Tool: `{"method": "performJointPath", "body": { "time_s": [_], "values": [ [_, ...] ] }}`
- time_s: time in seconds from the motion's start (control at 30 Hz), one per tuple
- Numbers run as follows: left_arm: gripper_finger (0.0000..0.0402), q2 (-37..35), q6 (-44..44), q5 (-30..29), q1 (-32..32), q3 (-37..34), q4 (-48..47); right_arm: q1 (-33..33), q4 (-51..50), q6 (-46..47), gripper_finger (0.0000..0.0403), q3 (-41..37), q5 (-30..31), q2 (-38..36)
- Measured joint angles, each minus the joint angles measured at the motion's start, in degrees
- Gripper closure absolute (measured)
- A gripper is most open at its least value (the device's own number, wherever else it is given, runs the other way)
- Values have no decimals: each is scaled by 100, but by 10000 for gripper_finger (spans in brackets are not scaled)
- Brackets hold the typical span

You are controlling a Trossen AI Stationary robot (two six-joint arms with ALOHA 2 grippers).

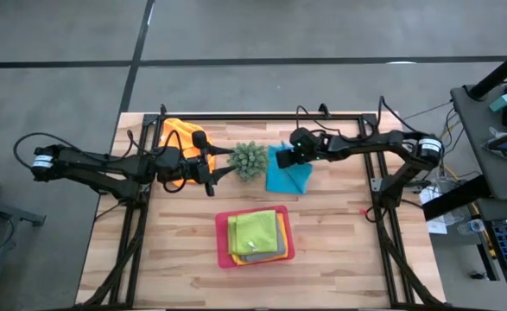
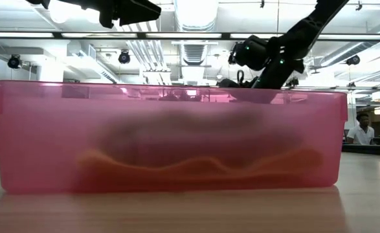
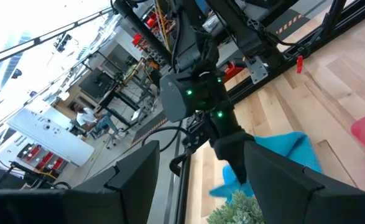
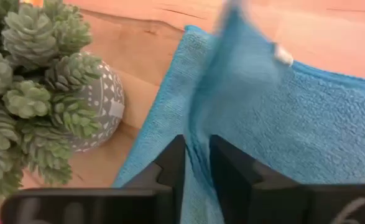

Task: Fold microfiber towels
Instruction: Fold the blue microfiber cloth

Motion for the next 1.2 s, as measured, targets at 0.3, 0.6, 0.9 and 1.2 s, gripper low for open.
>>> {"method": "performJointPath", "body": {
  "time_s": [0.3, 0.6, 0.9, 1.2],
  "values": [
    [182, 0, -2, -1, -1, 0, 4, 48, -184, -293, 250, 482, -89, 149],
    [182, -1, -2, 0, -1, 1, 7, 289, -1407, -1178, 228, 1035, -113, -263],
    [182, -1, -2, 0, -2, 0, 10, 412, -3172, -860, 227, 517, 1187, -1097],
    [182, -2, -2, 0, 0, 0, 23, 412, -2660, -522, 227, -497, 1209, -1548]
  ]
}}
